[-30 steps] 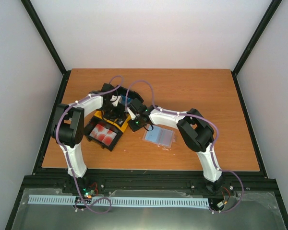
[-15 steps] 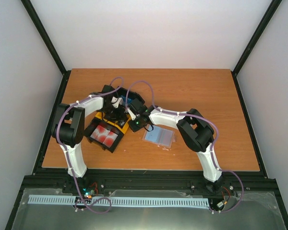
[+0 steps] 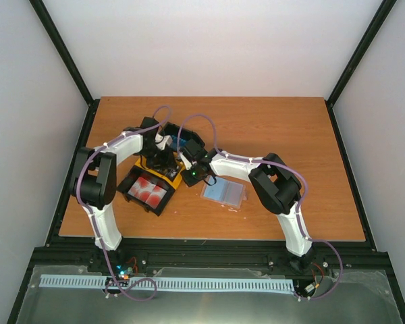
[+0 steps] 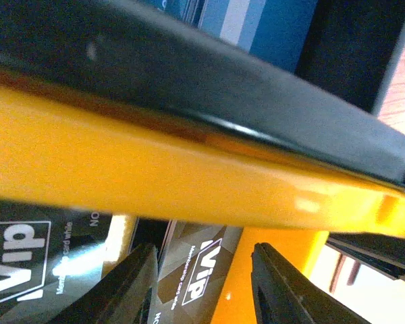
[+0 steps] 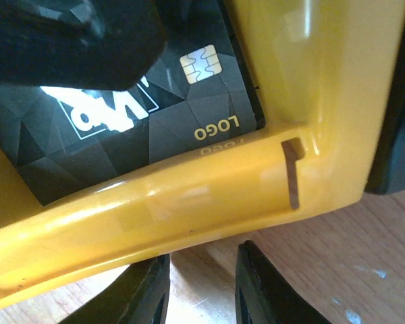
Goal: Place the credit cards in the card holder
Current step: Pick up the credit card from the storage box.
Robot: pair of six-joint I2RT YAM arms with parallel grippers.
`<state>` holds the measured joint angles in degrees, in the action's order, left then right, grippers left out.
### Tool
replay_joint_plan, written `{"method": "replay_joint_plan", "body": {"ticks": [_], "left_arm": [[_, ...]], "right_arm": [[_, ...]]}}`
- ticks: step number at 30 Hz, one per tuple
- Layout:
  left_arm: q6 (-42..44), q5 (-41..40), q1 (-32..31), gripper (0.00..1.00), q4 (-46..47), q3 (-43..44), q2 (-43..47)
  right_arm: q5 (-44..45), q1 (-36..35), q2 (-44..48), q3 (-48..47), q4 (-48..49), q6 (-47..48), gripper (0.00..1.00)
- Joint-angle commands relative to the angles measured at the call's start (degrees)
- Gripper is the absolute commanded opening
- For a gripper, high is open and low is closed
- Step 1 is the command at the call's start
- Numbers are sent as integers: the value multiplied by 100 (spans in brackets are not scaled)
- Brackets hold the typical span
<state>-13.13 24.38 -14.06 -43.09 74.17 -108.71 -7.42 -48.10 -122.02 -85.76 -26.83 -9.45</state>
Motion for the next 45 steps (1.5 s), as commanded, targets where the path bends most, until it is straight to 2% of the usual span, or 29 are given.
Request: {"method": "replay_joint_plan", "body": {"ticks": [1,9,23,33,45], "left_arm": [[-9,873,-105,39,-337,110,218],[-269,1153,-105,38,-673,207,306],[-312,912,-108,26,-514,-42,193],[-256,651,-114,29,-428,-215,174],[-56,155,-114,15,-762,259,315]], "right_arm": [[47,-51,30,61,117,-39,29],[87,-51,42,55,130,-56,29],[223,-42,130,158,233,-187,28],[176,63,230,296,354,-363,27],[218,138,345,392,415,-452,27]]}}
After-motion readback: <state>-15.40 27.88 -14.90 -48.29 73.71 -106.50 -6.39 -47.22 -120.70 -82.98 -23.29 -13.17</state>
